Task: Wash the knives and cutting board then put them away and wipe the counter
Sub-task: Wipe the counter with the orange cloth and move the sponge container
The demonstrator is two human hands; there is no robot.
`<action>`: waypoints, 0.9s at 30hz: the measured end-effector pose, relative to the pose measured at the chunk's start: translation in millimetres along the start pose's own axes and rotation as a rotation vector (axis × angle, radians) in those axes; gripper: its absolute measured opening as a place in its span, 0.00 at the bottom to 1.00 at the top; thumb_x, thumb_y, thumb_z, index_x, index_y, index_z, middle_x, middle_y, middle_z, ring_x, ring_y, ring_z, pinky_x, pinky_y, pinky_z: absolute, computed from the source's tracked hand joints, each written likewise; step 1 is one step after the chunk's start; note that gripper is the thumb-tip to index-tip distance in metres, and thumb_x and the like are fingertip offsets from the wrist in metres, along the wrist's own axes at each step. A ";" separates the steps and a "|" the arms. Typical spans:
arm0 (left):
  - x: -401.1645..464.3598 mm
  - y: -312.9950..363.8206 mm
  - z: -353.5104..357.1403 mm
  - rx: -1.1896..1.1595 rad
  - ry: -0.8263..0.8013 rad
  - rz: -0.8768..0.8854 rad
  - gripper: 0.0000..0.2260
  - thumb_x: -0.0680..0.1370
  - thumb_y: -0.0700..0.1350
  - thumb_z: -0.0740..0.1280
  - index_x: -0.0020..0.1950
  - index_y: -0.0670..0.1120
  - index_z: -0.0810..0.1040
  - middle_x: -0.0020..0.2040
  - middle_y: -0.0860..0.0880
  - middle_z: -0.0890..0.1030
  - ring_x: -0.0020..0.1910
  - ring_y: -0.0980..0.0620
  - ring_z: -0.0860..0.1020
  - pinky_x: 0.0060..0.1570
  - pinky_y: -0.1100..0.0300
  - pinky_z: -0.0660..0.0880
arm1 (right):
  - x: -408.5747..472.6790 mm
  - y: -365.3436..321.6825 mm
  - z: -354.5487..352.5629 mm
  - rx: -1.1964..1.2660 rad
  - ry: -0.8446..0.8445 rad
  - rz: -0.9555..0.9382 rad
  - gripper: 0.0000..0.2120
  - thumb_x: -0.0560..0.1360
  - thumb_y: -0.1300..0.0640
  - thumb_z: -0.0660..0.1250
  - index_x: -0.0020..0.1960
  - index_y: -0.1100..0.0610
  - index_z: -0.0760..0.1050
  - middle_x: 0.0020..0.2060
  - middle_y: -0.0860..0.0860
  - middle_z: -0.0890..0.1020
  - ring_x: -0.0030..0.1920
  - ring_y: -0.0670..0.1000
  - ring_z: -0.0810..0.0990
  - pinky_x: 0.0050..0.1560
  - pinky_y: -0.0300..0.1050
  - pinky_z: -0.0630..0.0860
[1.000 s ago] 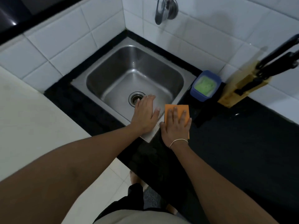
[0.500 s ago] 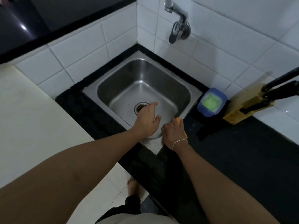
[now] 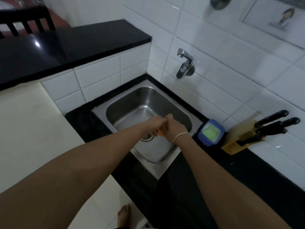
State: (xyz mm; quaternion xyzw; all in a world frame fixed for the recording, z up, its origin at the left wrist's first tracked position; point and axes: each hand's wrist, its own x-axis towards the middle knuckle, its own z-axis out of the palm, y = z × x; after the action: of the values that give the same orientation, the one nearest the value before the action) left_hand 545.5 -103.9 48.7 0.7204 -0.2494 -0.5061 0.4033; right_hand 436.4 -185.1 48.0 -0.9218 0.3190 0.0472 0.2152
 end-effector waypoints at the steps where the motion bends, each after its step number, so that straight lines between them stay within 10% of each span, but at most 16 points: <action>1: -1.6 8.7 -5.7 0.003 -0.011 0.011 0.15 0.84 0.52 0.58 0.59 0.42 0.77 0.53 0.40 0.82 0.51 0.41 0.82 0.51 0.48 0.79 | 2.1 -4.7 -7.6 0.002 0.002 -0.006 0.20 0.78 0.38 0.61 0.55 0.52 0.61 0.48 0.55 0.80 0.46 0.60 0.80 0.48 0.54 0.74; 7: -0.5 38.6 -34.1 0.047 -0.039 0.097 0.10 0.83 0.46 0.67 0.56 0.40 0.79 0.50 0.41 0.83 0.47 0.45 0.83 0.40 0.56 0.82 | 10.2 -19.2 -33.4 0.276 0.138 0.097 0.34 0.69 0.41 0.71 0.68 0.48 0.58 0.48 0.53 0.80 0.45 0.53 0.80 0.44 0.48 0.75; 13: 6.3 57.1 -37.1 -0.254 0.022 0.150 0.04 0.81 0.36 0.67 0.54 0.36 0.79 0.44 0.40 0.80 0.38 0.49 0.82 0.34 0.61 0.80 | 16.3 -25.4 -32.9 1.268 0.105 0.239 0.27 0.71 0.58 0.75 0.66 0.55 0.69 0.57 0.60 0.78 0.50 0.56 0.79 0.44 0.53 0.79; 17: 9.8 58.2 -33.1 -0.393 0.003 0.120 0.07 0.81 0.34 0.67 0.58 0.35 0.77 0.45 0.39 0.82 0.39 0.47 0.84 0.36 0.57 0.82 | 13.3 -24.6 -39.5 1.722 -0.028 0.298 0.40 0.60 0.52 0.74 0.72 0.59 0.72 0.60 0.63 0.78 0.57 0.61 0.79 0.52 0.58 0.79; 20: 13.2 56.6 -26.5 -0.440 0.064 0.123 0.08 0.81 0.37 0.68 0.59 0.35 0.77 0.46 0.38 0.83 0.40 0.46 0.85 0.37 0.55 0.83 | 13.2 -21.5 -43.4 1.896 0.009 0.289 0.29 0.75 0.44 0.62 0.69 0.63 0.75 0.60 0.63 0.81 0.62 0.64 0.78 0.64 0.67 0.73; 27: 18.9 45.3 -12.7 0.596 0.382 0.741 0.08 0.79 0.51 0.68 0.51 0.51 0.85 0.47 0.50 0.80 0.47 0.52 0.75 0.48 0.54 0.72 | 22.9 -25.0 -44.5 2.038 0.093 0.404 0.28 0.84 0.42 0.52 0.59 0.64 0.78 0.53 0.63 0.83 0.59 0.61 0.80 0.63 0.58 0.75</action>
State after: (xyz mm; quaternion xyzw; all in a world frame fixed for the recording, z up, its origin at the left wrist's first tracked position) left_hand 566.5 -139.1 78.5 0.7470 -0.5434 -0.0954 0.3709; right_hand 467.5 -199.5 92.3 -0.2331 0.3643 -0.2451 0.8677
